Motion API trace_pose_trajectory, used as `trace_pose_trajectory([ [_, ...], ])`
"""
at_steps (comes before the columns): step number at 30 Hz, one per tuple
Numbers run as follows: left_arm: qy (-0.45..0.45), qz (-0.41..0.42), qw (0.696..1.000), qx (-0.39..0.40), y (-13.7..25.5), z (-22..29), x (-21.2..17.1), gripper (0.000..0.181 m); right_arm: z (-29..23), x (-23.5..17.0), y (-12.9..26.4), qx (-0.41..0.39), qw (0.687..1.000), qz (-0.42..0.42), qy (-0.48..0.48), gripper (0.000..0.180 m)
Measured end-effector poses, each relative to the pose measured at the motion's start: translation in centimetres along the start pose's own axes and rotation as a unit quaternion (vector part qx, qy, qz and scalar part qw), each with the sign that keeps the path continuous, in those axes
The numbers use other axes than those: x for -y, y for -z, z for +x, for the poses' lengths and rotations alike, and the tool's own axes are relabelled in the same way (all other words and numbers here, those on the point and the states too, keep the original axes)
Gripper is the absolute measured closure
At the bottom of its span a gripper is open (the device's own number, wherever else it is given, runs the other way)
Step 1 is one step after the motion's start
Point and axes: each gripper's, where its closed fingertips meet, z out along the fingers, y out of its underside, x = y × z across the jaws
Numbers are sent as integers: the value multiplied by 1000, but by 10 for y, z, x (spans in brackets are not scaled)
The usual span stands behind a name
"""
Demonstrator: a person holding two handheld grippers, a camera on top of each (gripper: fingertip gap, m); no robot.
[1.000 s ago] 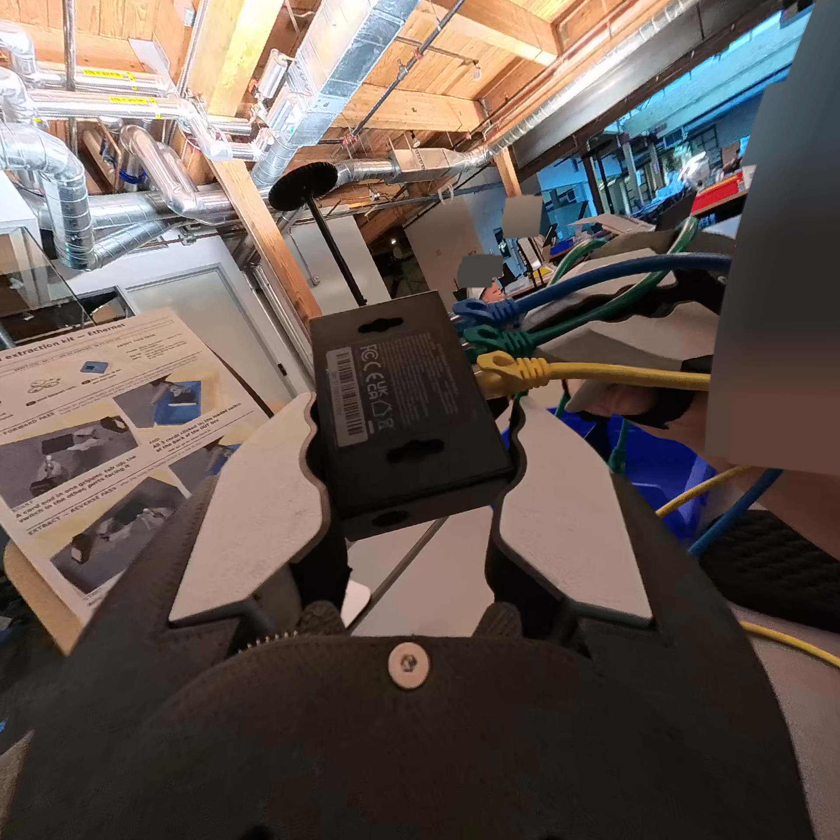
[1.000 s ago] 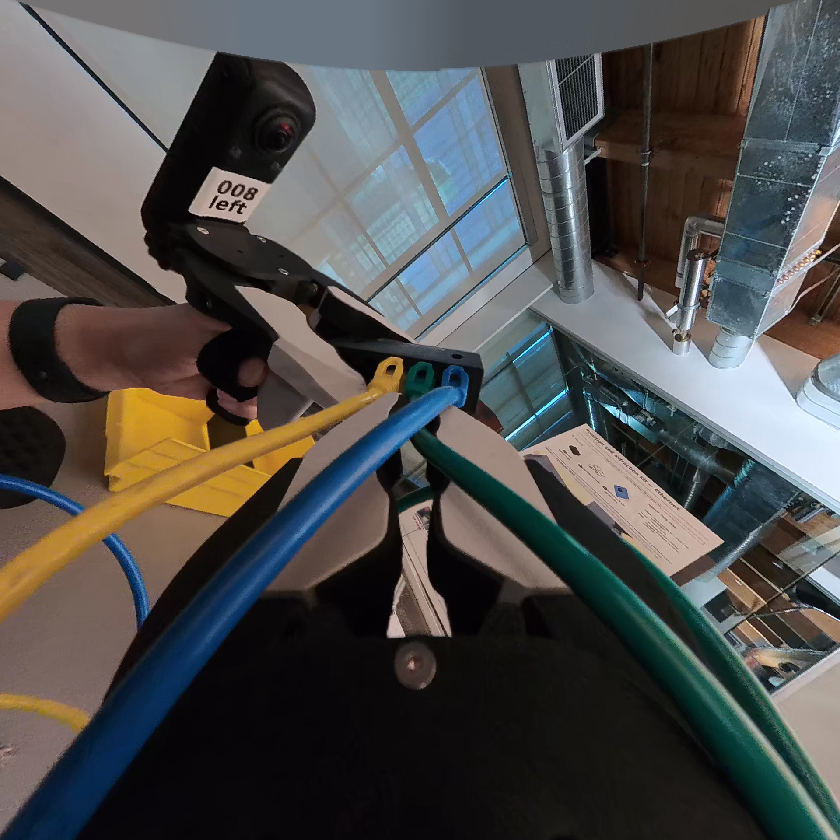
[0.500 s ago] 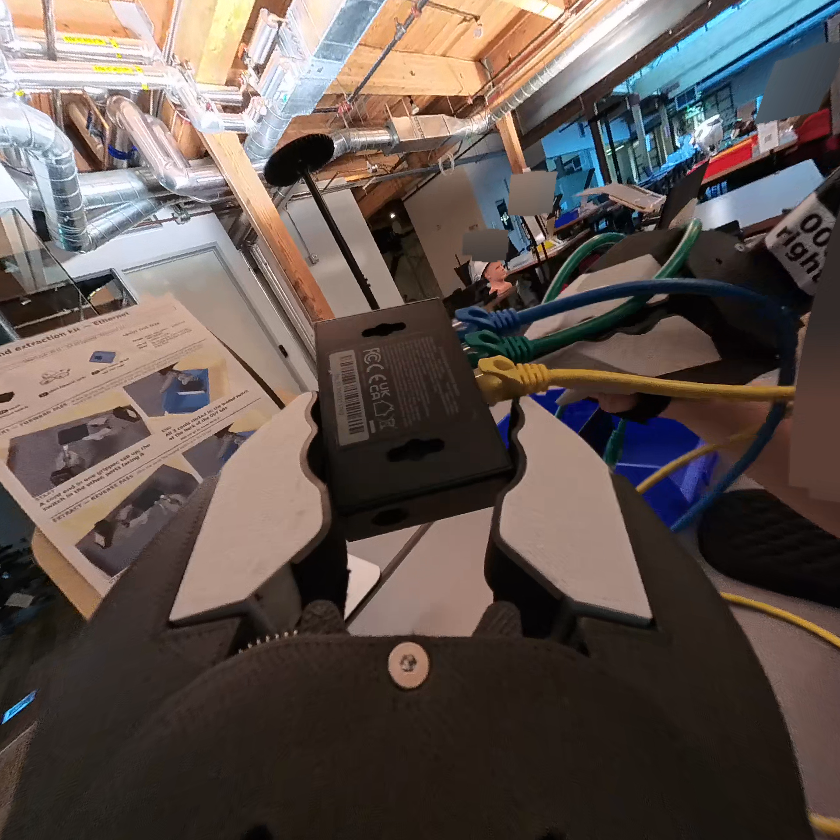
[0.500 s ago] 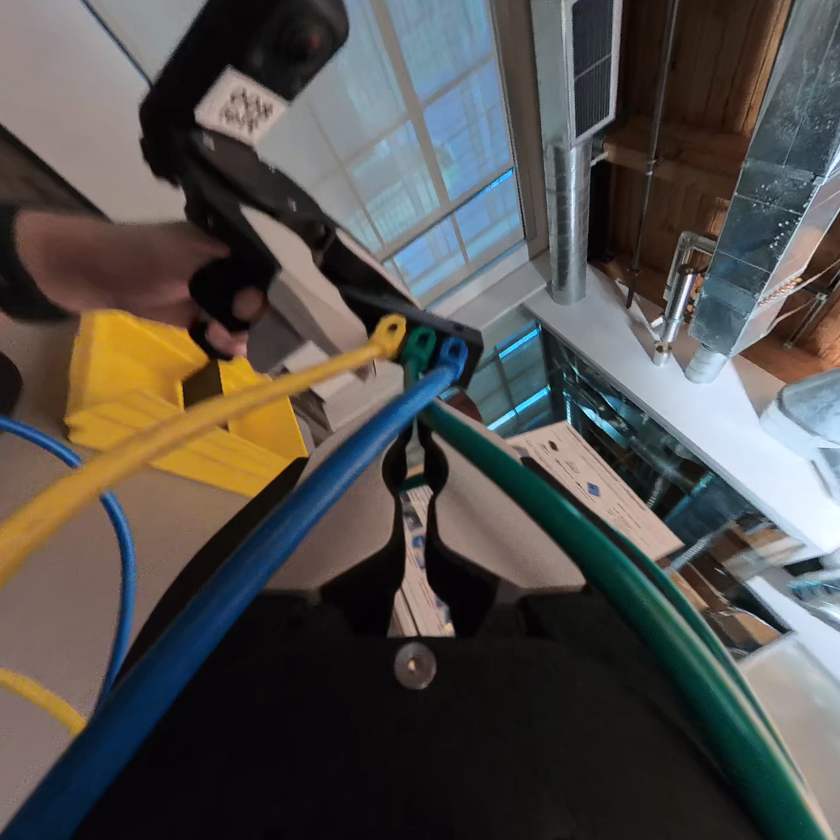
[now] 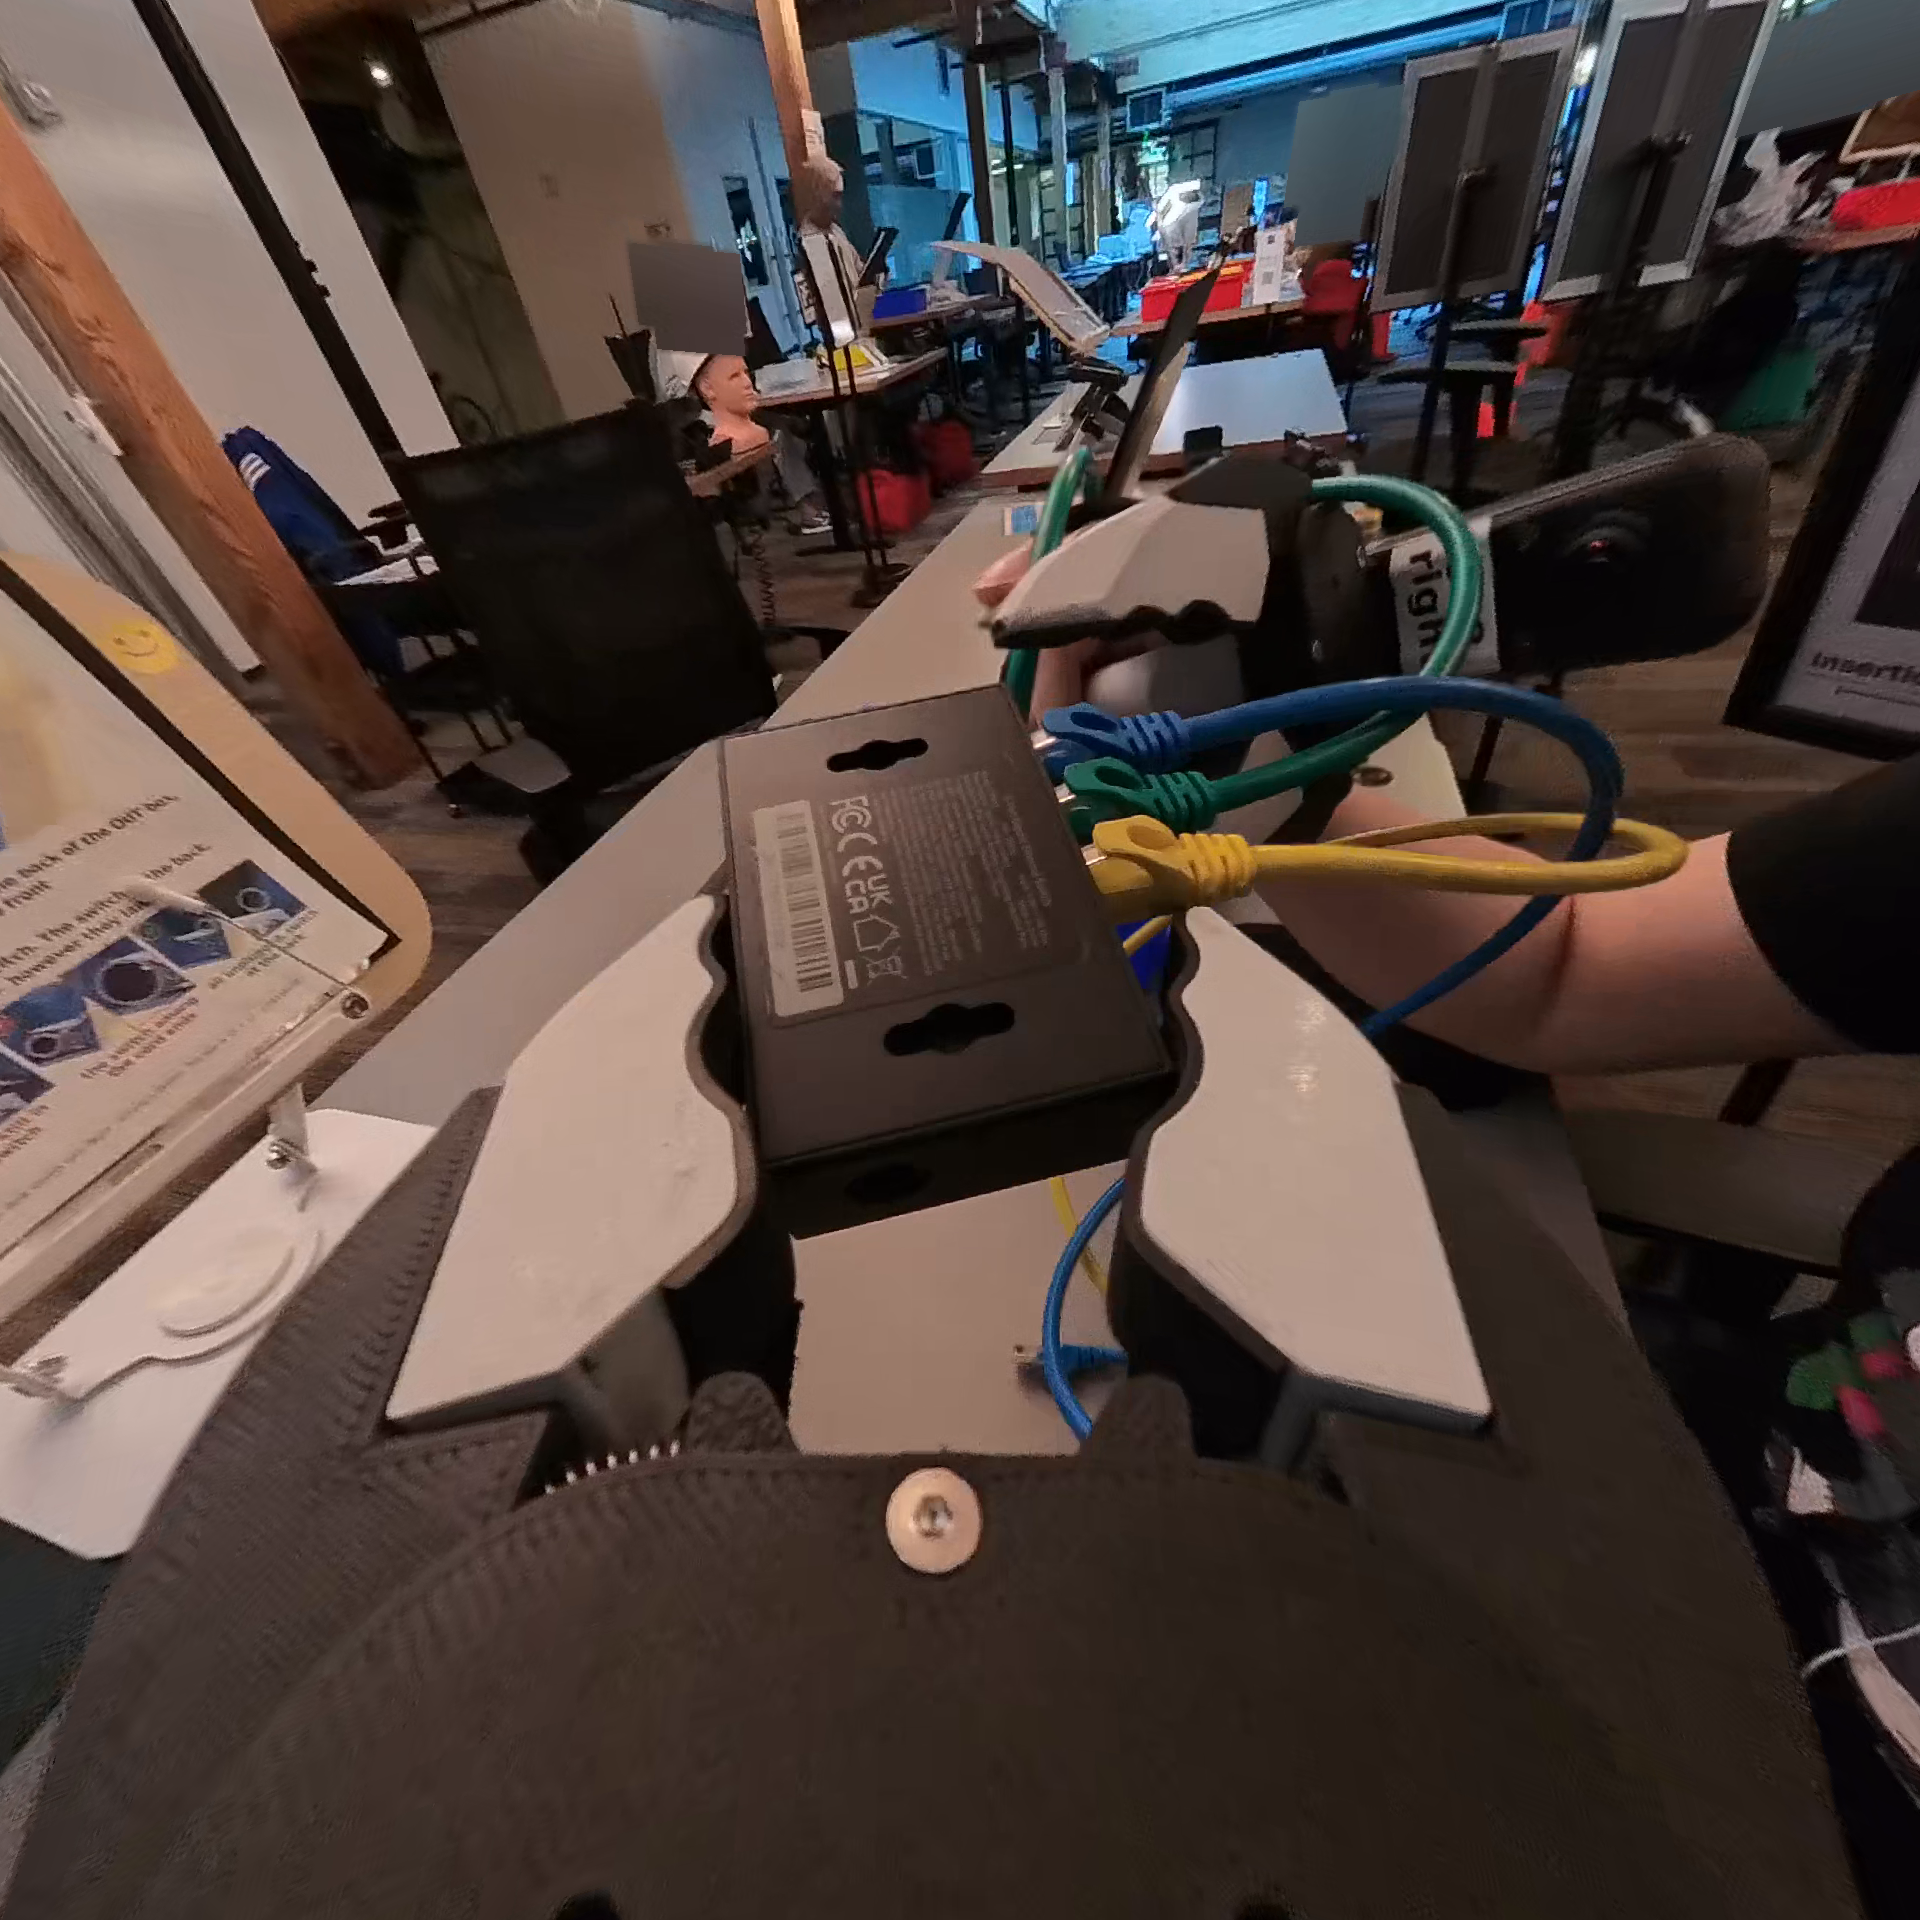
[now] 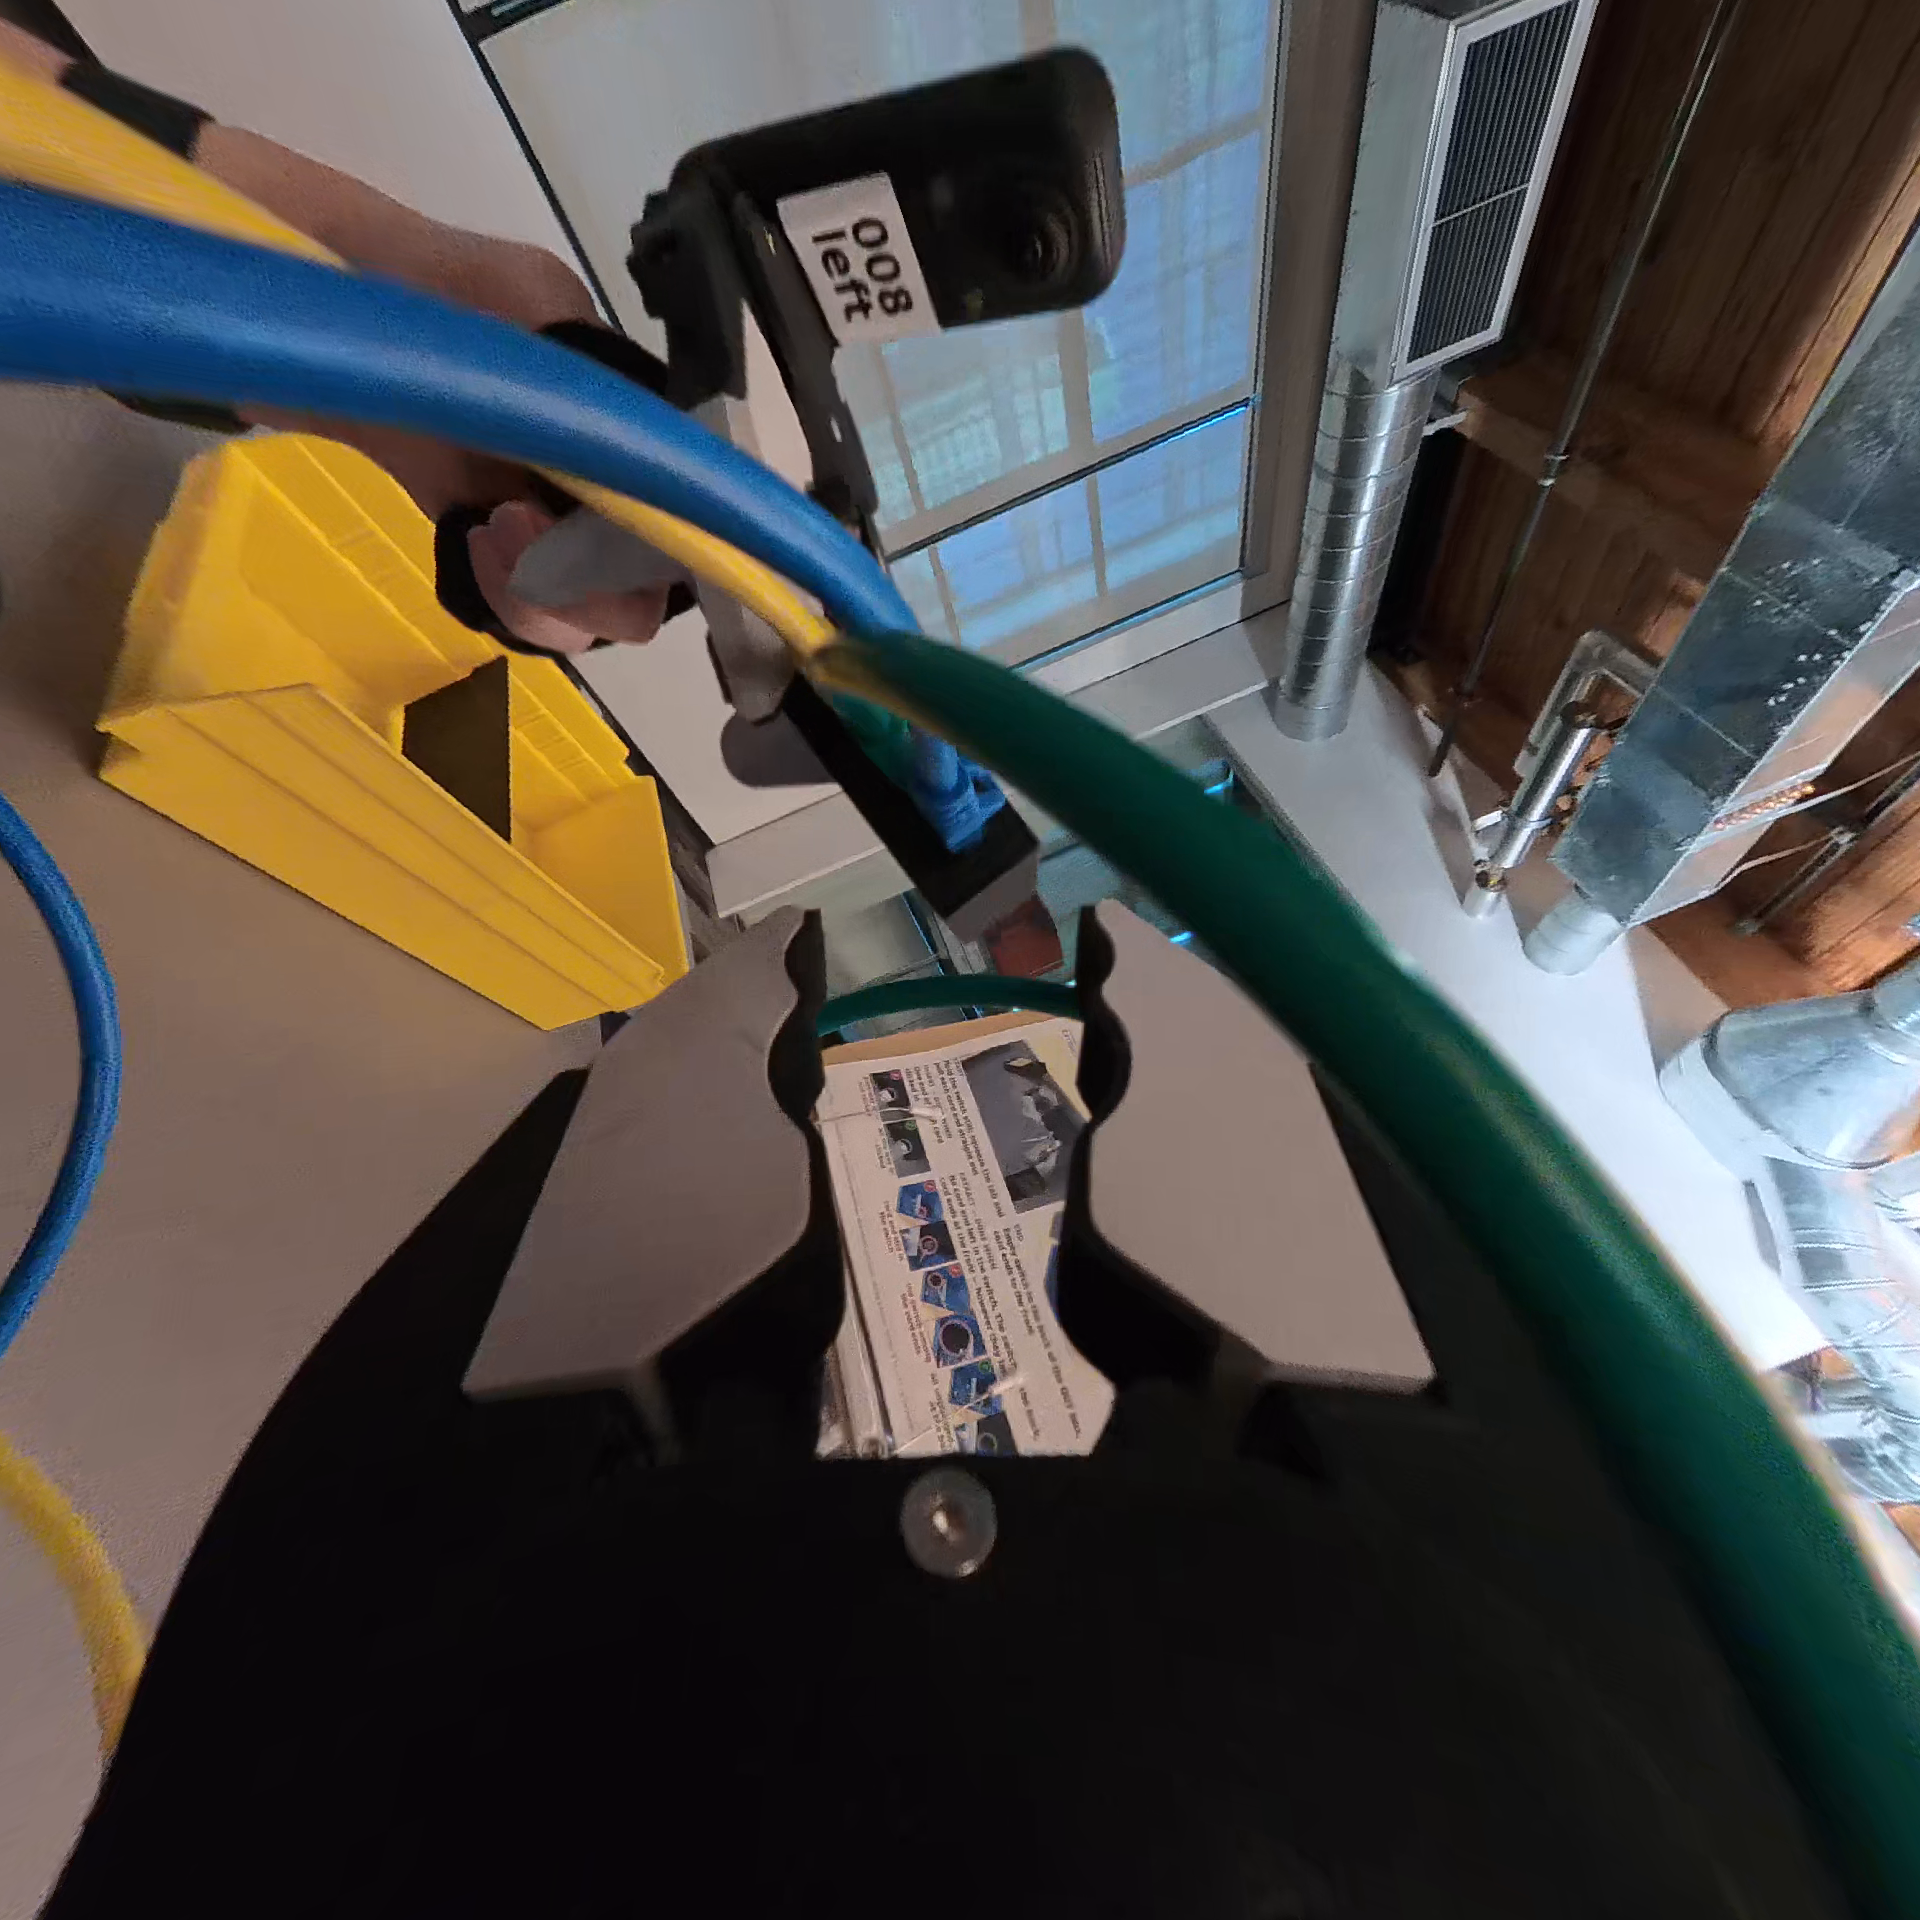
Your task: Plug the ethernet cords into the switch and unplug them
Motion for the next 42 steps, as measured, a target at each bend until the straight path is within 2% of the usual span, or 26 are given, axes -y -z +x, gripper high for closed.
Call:
trace_pose_trajectory([
  [2, 14, 12, 1000, 4, -1, -5, 2, 105, -7, -3, -3, 23, 1000, -13, -11, 136],
  [4, 26, 29, 999, 26, 2, -17, 5, 105, -18, -16, -8, 62, 996, -61, -26, 142],
  [7, 47, 58, 995, 68, 15, -38, 9, 105, -28, -37, -11, 98, 985, -134, -57, 143],
  [10, 55, 69, 992, 90, 27, -50, 8, 105, -32, -44, -10, 113, 977, -156, -90, 143],
  [16, 49, 94, 990, 92, 42, -51, 15, 105, -27, -35, 3, 159, 953, -131, -222, 151],
  [20, 45, 94, 989, 103, 47, -55, 15, 105, -26, -5, 17, 225, 917, -52, -325, 156],
  [23, 45, 91, 989, 112, 49, -58, 14, 105, -29, 9, 30, 264, 908, -33, -325, 160],
  [25, 50, 92, 988, 116, 51, -60, 14, 105, -33, 4, 38, 274, 911, -70, -301, 161],
  [28, 57, 100, 986, 121, 58, -63, 14, 105, -28, -19, 55, 249, 917, -168, -262, 162],
  [30, 61, 98, 984, 134, 63, -69, 12, 105, -16, -25, 68, 223, 924, -197, -239, 162],
  [33, 58, 103, 985, 128, 66, -68, 12, 105, -8, -10, 92, 227, 927, -178, -241, 162],
  [36, 48, 106, 989, 93, 59, -56, 15, 105, 11, 4, 110, 196, 946, -127, -225, 163],
  [40, 36, 92, 995, 16, 39, -29, 15, 105, 54, 11, 106, 92, 967, -12, -238, 161],
  [42, 29, 81, 996, -32, 26, -11, 13, 105, 60, 0, 93, 65, 964, -7, -257, 154],
])
